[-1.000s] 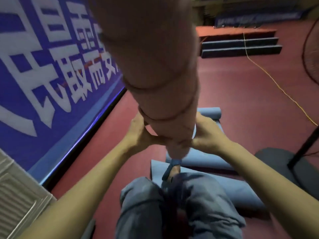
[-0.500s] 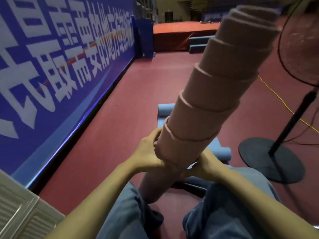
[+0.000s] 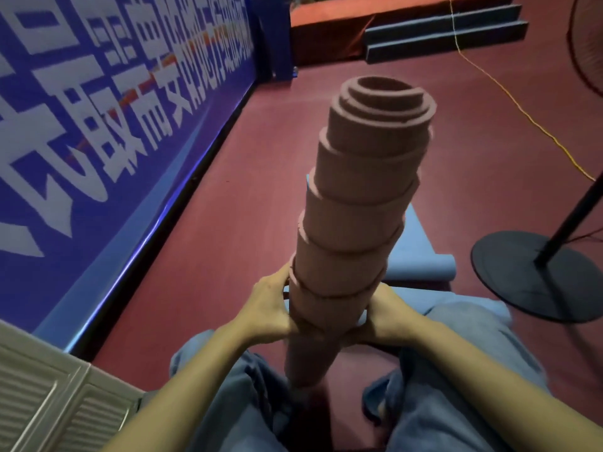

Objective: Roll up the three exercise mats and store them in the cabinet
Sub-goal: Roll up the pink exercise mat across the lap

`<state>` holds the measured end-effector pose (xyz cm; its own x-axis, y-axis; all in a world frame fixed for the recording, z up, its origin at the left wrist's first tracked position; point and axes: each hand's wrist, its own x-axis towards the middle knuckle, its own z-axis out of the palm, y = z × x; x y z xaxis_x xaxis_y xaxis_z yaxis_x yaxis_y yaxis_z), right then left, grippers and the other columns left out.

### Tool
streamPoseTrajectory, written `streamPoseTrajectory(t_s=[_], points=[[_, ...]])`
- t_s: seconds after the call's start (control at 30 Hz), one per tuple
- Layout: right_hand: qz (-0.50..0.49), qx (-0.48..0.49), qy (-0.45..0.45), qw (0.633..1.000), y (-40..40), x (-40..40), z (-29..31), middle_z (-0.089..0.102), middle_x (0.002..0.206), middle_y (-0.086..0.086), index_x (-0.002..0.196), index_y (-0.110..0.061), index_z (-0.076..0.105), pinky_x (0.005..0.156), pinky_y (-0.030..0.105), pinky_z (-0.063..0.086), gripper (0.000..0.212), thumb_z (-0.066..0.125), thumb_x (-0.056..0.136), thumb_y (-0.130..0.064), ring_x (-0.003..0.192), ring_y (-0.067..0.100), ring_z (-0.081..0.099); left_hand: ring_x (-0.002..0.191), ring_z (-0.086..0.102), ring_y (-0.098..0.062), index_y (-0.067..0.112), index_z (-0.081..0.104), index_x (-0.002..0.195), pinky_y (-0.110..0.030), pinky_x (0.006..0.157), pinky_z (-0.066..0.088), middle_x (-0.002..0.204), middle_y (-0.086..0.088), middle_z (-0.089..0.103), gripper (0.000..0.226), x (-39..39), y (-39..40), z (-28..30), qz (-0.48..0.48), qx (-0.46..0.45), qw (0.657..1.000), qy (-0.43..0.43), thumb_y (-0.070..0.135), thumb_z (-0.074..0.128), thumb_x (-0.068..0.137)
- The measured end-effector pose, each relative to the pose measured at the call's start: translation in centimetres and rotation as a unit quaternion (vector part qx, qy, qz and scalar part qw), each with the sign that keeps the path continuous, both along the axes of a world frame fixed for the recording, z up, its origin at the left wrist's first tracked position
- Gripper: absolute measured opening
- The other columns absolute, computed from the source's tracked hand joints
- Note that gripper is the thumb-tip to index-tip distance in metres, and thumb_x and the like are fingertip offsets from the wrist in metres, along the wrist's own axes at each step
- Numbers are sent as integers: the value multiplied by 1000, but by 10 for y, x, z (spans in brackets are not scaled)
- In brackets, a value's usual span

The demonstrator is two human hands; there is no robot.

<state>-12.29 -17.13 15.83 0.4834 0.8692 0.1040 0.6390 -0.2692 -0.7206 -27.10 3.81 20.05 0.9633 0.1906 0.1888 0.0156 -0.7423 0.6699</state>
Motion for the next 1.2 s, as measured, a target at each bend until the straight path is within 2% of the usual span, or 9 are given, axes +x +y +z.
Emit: streamPoseTrajectory(t_s=[0.1,0.2,0.4,0.57,0.67,0.83,0.93,1.1,1.2], points=[[-21,77,42,996,-3,-5,10,53,142,-16,144,-37,41,101,41,52,104,97,56,-36,130,6,54,82,65,-8,38,59,117,-31,74,57,97,21,70,81,6,4,-18,36,10,999,25,46,98,46],[-60,102,72,990,-17,-7,32,41,149,-12,146,-35,29,106,41,49,113,99,58,-41,129,3,52,84,65,5,34,70,100,-33,69,57,88,22,72,69,0,4,-56,67,-16,994,79,60,95,42],[-59,140,19,988,-36,3,132,24,165,-5,157,-39,9,110,33,45,133,92,55,-57,136,2,49,91,74,-14,38,48,140,-38,69,60,97,15,75,117,-5,-4,-103,132,-73,987,64,66,95,37],[16,125,-64,990,-4,17,216,29,161,-13,159,-28,21,117,24,34,117,90,68,-51,145,-2,34,97,70,-28,40,40,144,-33,71,50,97,14,72,114,12,-10,-98,109,-37,991,74,66,87,43],[29,35,-147,988,20,21,223,45,147,-8,149,-25,44,111,17,35,99,83,67,-63,132,-1,44,103,69,-27,54,26,145,-33,77,52,105,16,71,121,22,-17,-99,100,-51,991,70,64,91,43],[-14,72,-230,970,21,31,226,52,109,0,113,-22,55,83,39,51,73,89,58,-55,92,13,53,100,65,-10,37,50,139,-15,75,44,97,46,56,104,20,-28,-97,73,-28,997,8,60,94,48],[15,160,-274,948,7,22,233,53,101,5,108,-14,58,73,34,46,67,86,64,-57,85,20,51,95,65,-8,13,64,122,-2,82,39,106,26,63,86,14,-28,-103,69,-15,996,-56,35,103,49],[10,192,-192,962,-1,20,210,56,102,9,109,-13,72,83,23,43,48,70,84,-55,91,19,58,109,66,-11,14,62,131,-3,89,39,120,16,66,92,14,-29,-115,71,-17,997,-29,15,100,47],[-24,154,-280,947,-19,19,223,59,102,11,108,-14,72,82,29,44,43,67,86,-50,91,21,57,102,66,-3,12,63,128,-4,85,38,114,12,69,85,26,-40,-107,74,-34,996,-37,17,99,51]])
